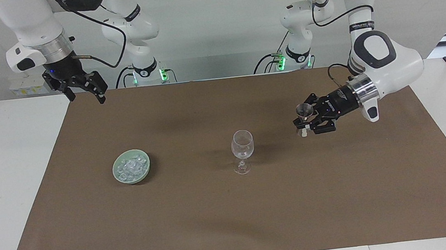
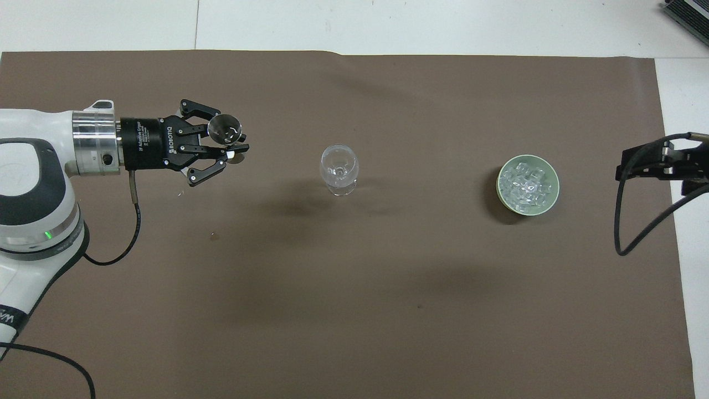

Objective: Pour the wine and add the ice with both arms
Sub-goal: 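Bring the jigger over the wine glass and tilt it with the left gripper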

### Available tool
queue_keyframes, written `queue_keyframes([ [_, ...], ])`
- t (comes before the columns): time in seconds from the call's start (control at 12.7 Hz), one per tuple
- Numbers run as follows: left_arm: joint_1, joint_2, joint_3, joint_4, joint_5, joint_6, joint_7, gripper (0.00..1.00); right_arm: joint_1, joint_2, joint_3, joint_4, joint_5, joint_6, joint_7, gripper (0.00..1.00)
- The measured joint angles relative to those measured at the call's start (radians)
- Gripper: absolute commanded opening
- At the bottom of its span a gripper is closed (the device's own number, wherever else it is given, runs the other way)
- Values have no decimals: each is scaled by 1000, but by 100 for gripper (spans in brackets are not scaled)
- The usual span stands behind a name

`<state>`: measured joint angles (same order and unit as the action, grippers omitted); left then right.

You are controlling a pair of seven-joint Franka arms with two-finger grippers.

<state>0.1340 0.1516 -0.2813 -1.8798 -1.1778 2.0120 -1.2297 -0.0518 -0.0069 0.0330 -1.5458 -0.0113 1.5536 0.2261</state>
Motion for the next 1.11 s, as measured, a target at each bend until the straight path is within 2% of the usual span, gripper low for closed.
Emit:
queue_keyframes([
  [0.55,-26,-38,-141,-54,72,218,-155,0,-2,0,0,0,0,0,0,100],
  [1.11,-26,-45,-225,-64,220,336,-329,0,-2,-1,0,0,0,0,-1,100],
])
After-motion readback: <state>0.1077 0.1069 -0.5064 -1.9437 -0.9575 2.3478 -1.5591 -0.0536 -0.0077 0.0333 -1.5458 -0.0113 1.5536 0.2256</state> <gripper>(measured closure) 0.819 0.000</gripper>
